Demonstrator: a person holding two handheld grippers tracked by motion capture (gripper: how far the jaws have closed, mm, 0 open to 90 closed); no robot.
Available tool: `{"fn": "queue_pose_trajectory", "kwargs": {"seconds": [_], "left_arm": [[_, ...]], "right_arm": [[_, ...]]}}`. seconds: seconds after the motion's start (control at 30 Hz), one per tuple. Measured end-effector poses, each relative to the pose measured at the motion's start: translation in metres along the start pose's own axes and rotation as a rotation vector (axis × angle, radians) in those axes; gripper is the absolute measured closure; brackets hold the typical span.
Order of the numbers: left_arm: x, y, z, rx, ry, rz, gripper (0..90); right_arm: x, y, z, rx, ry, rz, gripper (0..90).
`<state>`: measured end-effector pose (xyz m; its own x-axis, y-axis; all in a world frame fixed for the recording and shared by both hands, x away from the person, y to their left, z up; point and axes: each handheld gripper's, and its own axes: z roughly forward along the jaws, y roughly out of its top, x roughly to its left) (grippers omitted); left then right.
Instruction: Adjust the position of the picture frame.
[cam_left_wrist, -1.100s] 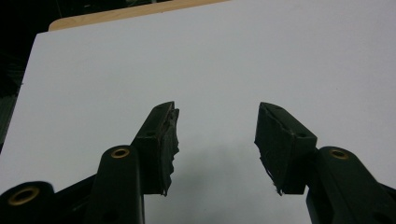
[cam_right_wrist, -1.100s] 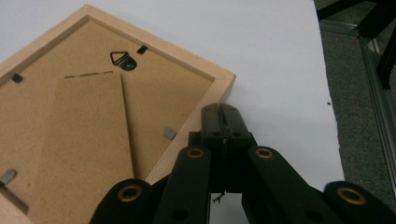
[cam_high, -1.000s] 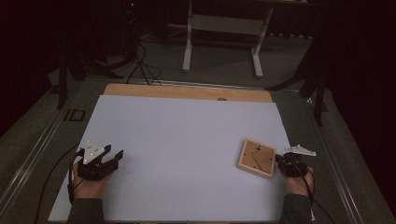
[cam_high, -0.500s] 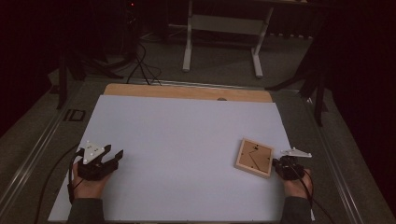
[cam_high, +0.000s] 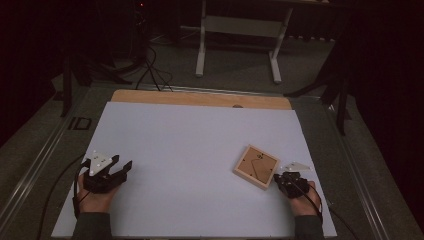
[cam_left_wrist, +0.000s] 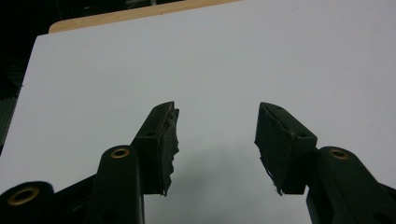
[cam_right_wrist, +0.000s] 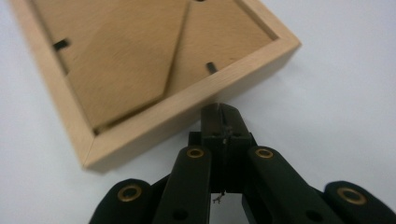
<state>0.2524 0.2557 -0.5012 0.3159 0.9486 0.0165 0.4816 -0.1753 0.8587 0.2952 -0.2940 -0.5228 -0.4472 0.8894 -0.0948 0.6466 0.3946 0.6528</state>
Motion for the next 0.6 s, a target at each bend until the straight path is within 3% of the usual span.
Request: {"fn": "queue_pose_trajectory", "kwargs": {"seconds": [0.27,0.6], "left_arm": [[-0.001,0.0,0.001,0.005,-0.001,0.006,48.0],[-0.003,0.0,0.002,0.005,-0.004,0.011,48.0]], "right_arm": [[0.035,0.017,0.007,-0.013,0.088,-0.125,90.0],[0.058,0.035,0.012,-0.04,0.136,-0.19,90.0]]}}
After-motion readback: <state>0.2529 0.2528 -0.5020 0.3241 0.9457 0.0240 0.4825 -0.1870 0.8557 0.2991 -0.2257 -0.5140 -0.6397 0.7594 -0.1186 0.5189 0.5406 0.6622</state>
